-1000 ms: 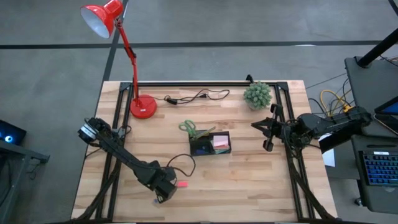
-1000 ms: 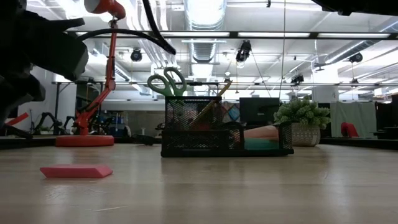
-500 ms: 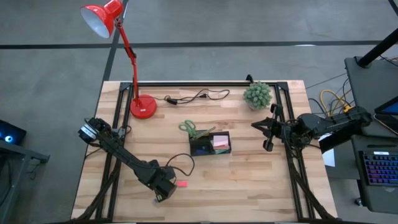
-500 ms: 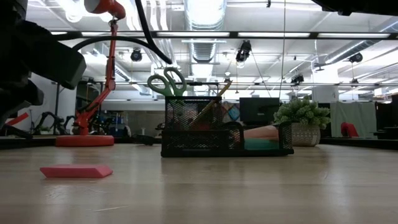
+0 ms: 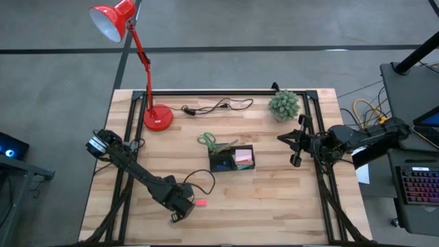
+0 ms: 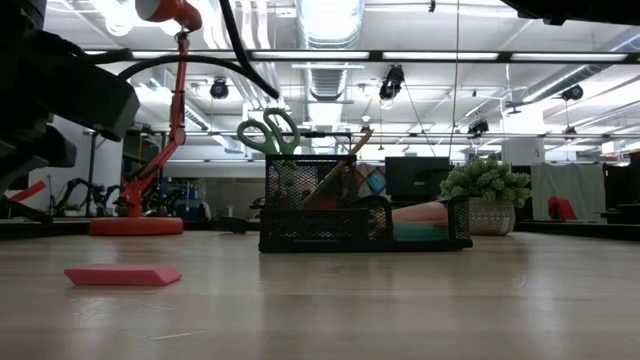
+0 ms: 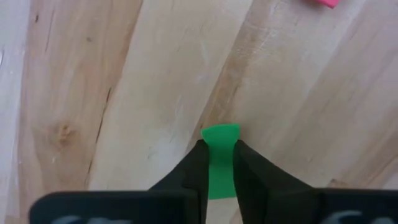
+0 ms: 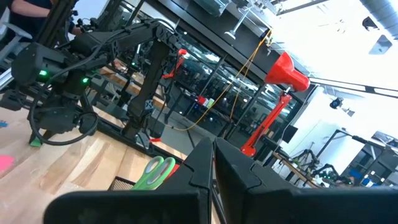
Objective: Pick and place office supplies into organizer
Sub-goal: Put the green eraser into the black desk organizer
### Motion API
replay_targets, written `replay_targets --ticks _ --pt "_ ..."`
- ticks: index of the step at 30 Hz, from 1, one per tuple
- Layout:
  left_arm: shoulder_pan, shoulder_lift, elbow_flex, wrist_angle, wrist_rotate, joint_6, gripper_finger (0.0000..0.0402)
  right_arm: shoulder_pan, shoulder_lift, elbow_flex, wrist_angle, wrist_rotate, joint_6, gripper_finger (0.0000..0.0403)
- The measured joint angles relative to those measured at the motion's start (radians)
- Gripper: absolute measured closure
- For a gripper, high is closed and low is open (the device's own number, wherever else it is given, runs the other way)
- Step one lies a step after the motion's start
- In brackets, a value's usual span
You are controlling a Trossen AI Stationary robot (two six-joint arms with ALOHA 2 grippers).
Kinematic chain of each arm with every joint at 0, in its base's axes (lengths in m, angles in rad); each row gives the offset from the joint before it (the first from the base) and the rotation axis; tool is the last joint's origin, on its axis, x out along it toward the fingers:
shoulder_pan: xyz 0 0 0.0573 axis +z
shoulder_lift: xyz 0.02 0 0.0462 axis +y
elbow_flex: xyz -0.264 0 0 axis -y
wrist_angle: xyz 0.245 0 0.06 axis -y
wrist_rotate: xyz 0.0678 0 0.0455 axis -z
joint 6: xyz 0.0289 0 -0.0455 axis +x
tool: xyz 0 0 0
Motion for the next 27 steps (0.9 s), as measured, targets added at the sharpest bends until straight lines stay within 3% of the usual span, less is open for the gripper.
replay_targets --ticks 16,27 --pt "0.012 -0.063 0.006 -0.029 0.027 0.034 0.0373 0.000 0.000 0.000 0.000 0.000 0.000 0.0394" --pt "0.094 -0.092 0.007 -0.028 0.014 0.220 0.0373 0.000 0.000 0.000 0.000 0.000 0.001 0.0394"
